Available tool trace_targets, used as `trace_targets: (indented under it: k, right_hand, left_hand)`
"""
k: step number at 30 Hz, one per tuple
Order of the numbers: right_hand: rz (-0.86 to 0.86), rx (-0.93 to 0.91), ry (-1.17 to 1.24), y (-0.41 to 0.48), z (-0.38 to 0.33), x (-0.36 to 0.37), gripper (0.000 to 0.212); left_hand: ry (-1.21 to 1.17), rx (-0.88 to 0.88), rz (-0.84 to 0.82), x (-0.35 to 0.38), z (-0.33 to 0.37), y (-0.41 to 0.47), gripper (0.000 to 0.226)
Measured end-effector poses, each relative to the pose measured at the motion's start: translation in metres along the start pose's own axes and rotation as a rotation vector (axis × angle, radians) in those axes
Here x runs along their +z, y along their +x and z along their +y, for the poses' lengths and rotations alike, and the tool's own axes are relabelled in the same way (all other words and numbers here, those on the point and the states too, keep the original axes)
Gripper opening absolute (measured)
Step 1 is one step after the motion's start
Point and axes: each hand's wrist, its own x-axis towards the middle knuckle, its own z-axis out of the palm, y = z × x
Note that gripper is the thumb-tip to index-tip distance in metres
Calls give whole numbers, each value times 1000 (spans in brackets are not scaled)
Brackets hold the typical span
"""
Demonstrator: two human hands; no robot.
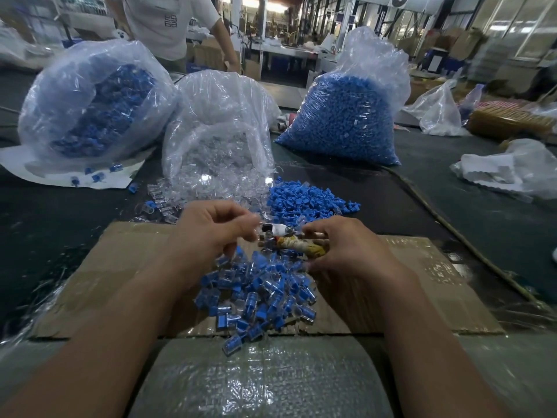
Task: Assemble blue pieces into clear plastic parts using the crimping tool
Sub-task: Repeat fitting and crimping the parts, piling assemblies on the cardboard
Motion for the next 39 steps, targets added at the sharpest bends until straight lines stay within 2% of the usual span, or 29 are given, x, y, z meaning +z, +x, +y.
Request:
trace_targets:
  k: [4, 7, 12, 16, 21, 24, 32, 34, 37, 39]
  right_hand:
    - [-34, 13, 56, 2, 3, 1, 68]
    - [-74, 11, 86, 2, 4, 1, 70]
    - [-133, 9, 142, 0, 6, -1, 76]
    - [-157, -2, 140, 0, 6, -3, 75]
    - [-185, 3, 121, 0, 7, -4, 75]
    - [-187, 5, 119, 1, 7, -4, 74]
    - [-178, 0, 142, 2, 8, -2, 74]
    - [-176, -2, 142, 2, 8, -2, 74]
    - [-173, -10, 137, 2, 9, -2, 73]
    - [-173, -12, 137, 3, 8, -1, 74]
  left_hand:
    - [172, 33, 443, -11, -9, 11, 11]
    - [361, 53, 542, -18, -15, 17, 16]
    - [541, 24, 451, -14, -31, 22, 31]
    - [817, 55, 202, -16, -37, 35, 34]
    - [964, -67, -68, -18, -45, 42, 45]
    - [929, -74, -58, -20, -45, 44, 43]
    - [841, 9, 168, -19, -44, 41, 32]
    - [816, 4, 155, -19, -44, 42, 34]
    - [917, -42, 55, -19, -44, 45, 38]
    - [926, -43, 49, -19, -44, 45, 38]
